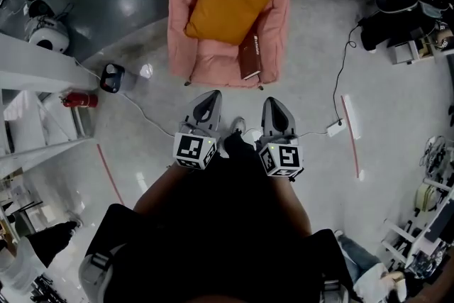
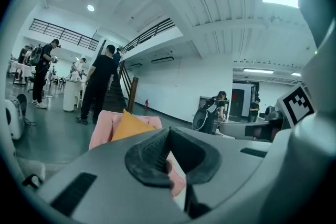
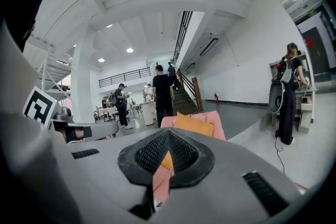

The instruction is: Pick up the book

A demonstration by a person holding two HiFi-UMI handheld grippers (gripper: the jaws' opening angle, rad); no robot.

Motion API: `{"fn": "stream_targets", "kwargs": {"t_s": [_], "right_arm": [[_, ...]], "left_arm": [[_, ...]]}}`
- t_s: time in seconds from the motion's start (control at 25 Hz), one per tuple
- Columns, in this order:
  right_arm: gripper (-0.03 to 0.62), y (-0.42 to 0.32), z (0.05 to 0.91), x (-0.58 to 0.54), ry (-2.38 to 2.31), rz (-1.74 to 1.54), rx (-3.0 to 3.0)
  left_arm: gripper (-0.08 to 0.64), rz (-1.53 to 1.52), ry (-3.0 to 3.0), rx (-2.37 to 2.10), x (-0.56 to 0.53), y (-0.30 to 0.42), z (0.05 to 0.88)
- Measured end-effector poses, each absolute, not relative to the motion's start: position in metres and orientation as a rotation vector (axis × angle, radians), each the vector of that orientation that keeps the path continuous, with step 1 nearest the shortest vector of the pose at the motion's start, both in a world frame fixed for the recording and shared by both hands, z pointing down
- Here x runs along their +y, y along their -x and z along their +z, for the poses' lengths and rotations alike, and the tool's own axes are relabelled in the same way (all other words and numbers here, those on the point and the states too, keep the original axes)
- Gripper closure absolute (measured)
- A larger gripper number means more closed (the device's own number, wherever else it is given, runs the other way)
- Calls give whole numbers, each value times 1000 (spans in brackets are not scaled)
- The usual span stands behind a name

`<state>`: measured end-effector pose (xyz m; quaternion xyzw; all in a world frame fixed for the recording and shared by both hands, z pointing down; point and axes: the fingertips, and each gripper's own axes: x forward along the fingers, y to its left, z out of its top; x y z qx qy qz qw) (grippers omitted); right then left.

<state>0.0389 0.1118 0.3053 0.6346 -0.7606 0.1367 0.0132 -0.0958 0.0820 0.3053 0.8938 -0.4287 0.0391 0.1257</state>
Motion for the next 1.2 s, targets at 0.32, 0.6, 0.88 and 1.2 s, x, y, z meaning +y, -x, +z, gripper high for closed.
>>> {"fn": "stream_targets", "kwargs": {"t_s": [0.32,0.6,0.88,1.2], "right_arm": [[591,-85,311,74,-1932,450,-2409],[591,-103,330,53,-1906,516,-2404],[591,-110,356,22,-1906,582,-2375],[591,-119,397,-16,-1909,675,-2303]], "left_arm": [[554,99,-2534,-1279,46,46,309],[554,136,-2516,-1318,27,27,317],[554,172,-2515,-1301,2,12,331],[554,231,-2487,-1232,-39,-5,363]]}}
